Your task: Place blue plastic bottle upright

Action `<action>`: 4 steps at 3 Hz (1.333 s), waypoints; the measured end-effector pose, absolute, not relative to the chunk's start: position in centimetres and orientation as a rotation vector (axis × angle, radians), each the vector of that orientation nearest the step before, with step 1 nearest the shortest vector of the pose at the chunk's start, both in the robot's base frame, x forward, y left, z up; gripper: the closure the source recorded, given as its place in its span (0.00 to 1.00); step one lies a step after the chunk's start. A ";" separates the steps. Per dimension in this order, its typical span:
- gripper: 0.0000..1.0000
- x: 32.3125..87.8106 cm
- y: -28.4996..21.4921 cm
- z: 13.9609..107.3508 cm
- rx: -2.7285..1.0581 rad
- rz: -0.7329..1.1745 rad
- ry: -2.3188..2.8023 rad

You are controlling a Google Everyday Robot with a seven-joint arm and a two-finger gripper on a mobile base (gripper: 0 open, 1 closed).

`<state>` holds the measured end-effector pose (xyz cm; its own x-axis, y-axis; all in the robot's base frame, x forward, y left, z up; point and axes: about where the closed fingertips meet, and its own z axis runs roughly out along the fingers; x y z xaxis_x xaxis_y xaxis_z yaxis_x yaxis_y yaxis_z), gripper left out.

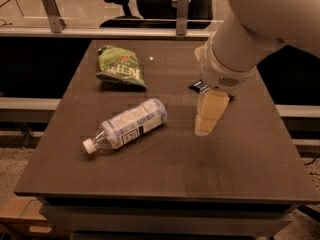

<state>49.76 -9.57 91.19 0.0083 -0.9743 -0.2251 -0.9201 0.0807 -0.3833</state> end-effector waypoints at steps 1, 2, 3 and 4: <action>0.00 49.8 -7.0 88.9 -2.012 -0.254 1.908; 0.00 49.3 -4.5 87.5 -2.149 -0.297 1.836; 0.00 49.3 -4.3 87.5 -2.157 -0.302 1.830; 0.00 49.3 -4.5 87.9 -2.174 -0.304 1.818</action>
Offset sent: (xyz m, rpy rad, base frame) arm -0.0083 0.0783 -0.0540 -0.2891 0.0390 0.2737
